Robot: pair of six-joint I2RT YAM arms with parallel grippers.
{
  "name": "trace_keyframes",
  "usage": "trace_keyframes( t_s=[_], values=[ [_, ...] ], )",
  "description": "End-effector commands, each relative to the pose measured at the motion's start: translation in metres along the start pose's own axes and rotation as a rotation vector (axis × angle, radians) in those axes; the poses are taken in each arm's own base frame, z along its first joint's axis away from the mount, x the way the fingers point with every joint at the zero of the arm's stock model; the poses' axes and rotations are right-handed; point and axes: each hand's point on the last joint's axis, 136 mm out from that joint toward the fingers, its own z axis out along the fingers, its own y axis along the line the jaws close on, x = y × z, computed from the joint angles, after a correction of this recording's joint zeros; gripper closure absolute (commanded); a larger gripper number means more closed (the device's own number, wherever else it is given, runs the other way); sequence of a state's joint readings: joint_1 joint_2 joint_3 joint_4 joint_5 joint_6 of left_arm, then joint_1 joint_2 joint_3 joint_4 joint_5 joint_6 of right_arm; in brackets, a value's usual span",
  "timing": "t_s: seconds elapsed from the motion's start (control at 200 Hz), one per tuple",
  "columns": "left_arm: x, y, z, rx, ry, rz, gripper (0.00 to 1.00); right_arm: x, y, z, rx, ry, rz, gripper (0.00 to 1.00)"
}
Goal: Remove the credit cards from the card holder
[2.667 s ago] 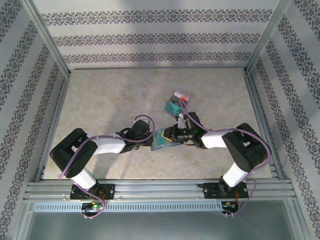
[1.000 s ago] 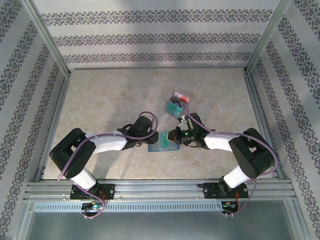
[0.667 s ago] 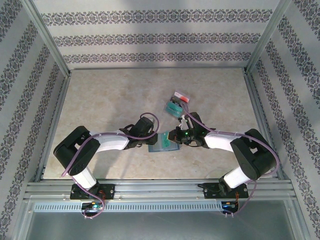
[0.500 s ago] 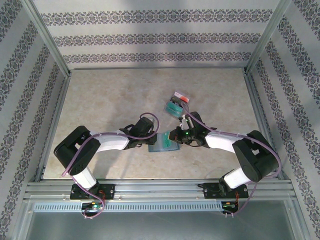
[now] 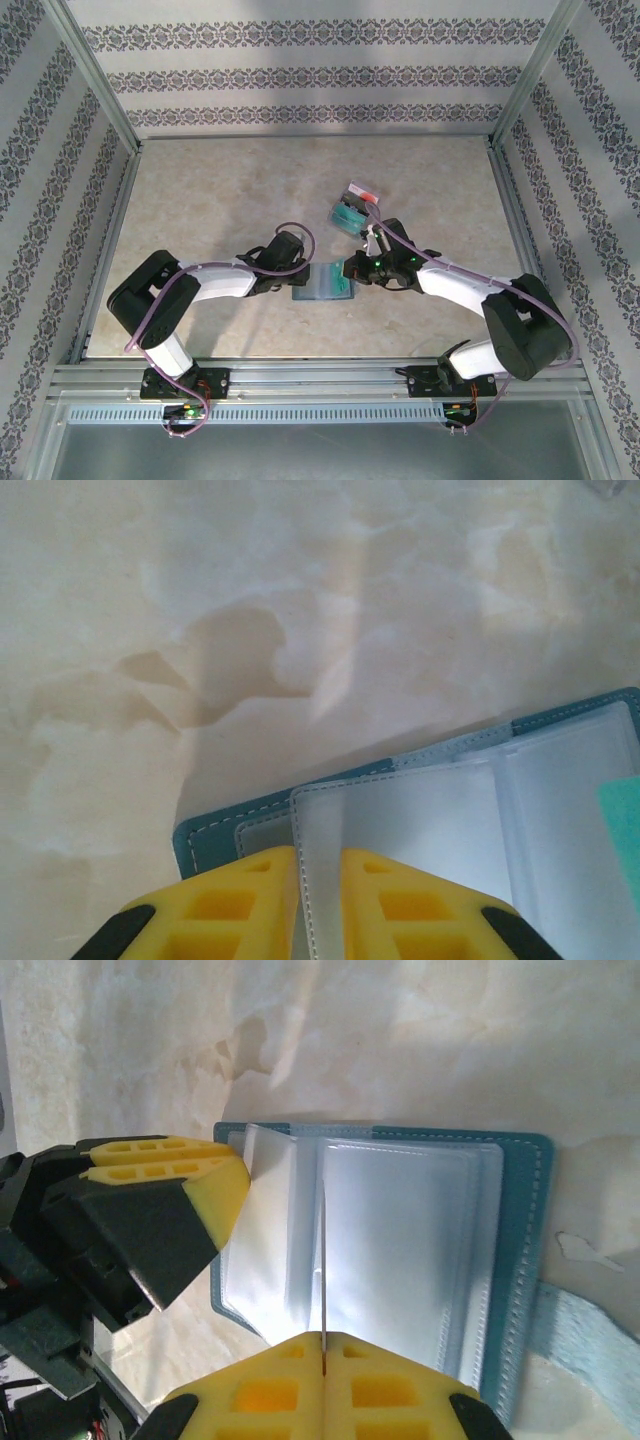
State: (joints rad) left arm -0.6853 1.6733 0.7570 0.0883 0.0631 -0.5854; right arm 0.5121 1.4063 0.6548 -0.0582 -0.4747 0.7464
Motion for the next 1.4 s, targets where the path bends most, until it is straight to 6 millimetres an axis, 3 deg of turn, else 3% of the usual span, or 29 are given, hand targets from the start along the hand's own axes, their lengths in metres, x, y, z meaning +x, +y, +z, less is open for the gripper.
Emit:
trace_keyframes(
  t_s=[0.0, 0.195, 0.445, 0.585, 0.734, 0.874, 1.074, 1.394],
  values=[
    [0.002, 0.028, 0.003, -0.102, 0.028, 0.027, 0.8, -0.013, 0.004, -0.014, 0.046, -0.045, -0.063, 0.94],
    [-0.016, 0.024, -0.005, -0.096, -0.001, 0.049, 0.78, -0.025, 0.008, -0.026, 0.099, -0.071, -0.134, 0.95],
    [-0.025, 0.013, -0.03, -0.04, -0.048, 0.025, 0.6, -0.043, 0.013, -0.039, 0.158, -0.107, -0.219, 0.96],
    [-0.026, 0.017, -0.048, -0.048, -0.082, 0.007, 0.39, -0.05, 0.014, -0.043, 0.169, -0.116, -0.244, 0.96],
    [-0.026, 0.03, -0.068, -0.106, -0.123, -0.006, 0.0, -0.058, 0.014, -0.047, 0.188, -0.121, -0.272, 0.96],
    [-0.026, 0.041, -0.078, -0.149, -0.16, -0.005, 0.01, -0.065, 0.014, -0.05, 0.211, -0.129, -0.294, 0.96],
    [-0.019, 0.05, -0.078, -0.239, -0.113, 0.066, 0.01, -0.078, 0.011, -0.053, 0.268, -0.128, -0.349, 0.96],
    [-0.015, 0.054, -0.079, -0.26, -0.137, 0.07, 0.01, -0.119, 0.015, -0.055, 0.395, -0.11, -0.598, 0.96]
  ],
)
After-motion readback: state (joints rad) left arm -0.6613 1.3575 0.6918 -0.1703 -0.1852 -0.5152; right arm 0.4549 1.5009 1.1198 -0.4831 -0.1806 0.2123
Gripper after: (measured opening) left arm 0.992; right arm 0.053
